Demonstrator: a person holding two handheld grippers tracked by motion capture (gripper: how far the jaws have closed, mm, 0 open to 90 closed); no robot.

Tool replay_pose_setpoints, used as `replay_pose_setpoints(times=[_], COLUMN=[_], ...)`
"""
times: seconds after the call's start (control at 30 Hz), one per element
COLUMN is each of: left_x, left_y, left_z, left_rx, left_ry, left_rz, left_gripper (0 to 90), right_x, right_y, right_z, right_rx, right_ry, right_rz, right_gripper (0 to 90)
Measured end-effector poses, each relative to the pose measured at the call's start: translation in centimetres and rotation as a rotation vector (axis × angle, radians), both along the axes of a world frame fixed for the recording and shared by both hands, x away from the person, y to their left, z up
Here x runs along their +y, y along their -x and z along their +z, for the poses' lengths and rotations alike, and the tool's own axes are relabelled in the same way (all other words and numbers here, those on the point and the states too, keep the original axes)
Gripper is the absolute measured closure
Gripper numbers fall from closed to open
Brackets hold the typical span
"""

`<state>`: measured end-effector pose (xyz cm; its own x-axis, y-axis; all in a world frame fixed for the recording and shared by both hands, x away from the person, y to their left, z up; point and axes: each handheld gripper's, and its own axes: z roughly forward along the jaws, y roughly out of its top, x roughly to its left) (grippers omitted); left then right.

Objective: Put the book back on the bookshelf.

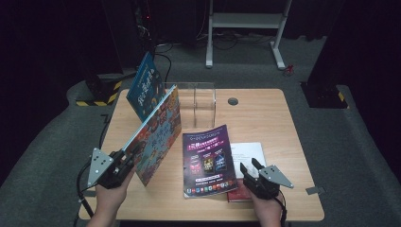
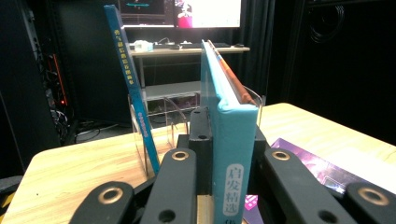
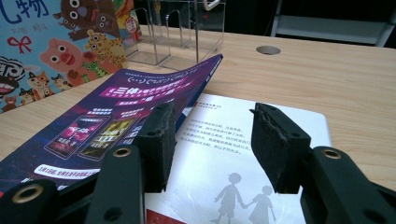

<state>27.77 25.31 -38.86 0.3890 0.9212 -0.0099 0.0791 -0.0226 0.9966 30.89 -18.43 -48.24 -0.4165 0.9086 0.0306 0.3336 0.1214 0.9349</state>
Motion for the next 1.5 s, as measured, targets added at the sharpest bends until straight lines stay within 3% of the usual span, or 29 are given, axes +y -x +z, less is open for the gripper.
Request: replay_pose_setpoints(times=[0.27, 0.77, 1.5], left_x=[0.7, 1.3, 1.7], left_y=[0.5, 0.9, 1.4], left_z=[0.5, 1.0, 1.8], left_rx=[-0.016, -0.037, -0.070], left_ry=[0.039, 0.069, 0.049], left_rz=[-0.008, -0.012, 0.007], left_gripper=[80.8, 80.9, 81.0], right_x=[-0.1, -0.3, -0.5], right_y=[0.0, 0.0, 0.1], right_z=[0.0, 0.1, 0.2], right_rx=[-0.001, -0.004, -0.013], right_ry=[-0.004, -0.007, -0.011], right_rz=[0.001, -0.003, -0.004], right_gripper=[50.0, 51.0, 52.1])
